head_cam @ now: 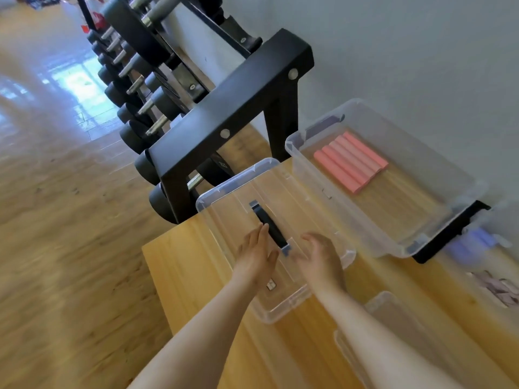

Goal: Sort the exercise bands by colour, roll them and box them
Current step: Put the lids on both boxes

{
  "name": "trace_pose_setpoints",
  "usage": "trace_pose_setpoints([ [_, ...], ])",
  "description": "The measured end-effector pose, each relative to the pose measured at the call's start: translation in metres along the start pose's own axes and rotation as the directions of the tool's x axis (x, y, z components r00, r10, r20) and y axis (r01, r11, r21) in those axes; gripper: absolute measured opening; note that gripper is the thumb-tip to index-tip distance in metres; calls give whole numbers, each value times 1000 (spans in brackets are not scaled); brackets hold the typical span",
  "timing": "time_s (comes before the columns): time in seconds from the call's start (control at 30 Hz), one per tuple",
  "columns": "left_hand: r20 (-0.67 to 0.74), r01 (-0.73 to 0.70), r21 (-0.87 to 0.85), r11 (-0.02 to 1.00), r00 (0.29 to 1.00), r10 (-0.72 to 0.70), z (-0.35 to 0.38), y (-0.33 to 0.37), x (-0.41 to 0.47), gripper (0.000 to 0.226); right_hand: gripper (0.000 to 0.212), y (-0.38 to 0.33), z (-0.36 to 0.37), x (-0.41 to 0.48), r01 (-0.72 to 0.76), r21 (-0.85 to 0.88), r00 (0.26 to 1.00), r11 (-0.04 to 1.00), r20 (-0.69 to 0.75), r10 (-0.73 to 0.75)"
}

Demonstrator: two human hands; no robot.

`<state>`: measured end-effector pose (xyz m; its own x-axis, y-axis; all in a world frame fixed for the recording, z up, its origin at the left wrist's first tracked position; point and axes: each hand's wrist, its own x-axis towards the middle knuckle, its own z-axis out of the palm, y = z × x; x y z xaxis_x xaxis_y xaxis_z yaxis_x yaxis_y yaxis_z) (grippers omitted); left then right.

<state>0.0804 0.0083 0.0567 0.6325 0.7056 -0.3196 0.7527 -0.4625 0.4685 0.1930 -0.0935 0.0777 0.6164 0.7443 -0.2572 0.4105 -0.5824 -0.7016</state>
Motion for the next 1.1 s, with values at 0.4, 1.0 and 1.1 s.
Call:
trace_pose_setpoints([
  [0.4, -54, -196, 73, 978, 978, 200, 0, -67, 56, 60, 39, -14, 81, 55, -77, -267, 992, 961, -116, 47],
  [1.0, -77, -384, 210, 899, 910, 407, -80, -36, 17, 63, 19, -50, 33, -6, 76, -181, 940, 981, -316, -131],
  [1.1, -98, -395, 220, 892, 901, 423, -105, -22, 10, 58, 22, -67, 12, -10, 136, -197, 905, 971, -374, -203],
])
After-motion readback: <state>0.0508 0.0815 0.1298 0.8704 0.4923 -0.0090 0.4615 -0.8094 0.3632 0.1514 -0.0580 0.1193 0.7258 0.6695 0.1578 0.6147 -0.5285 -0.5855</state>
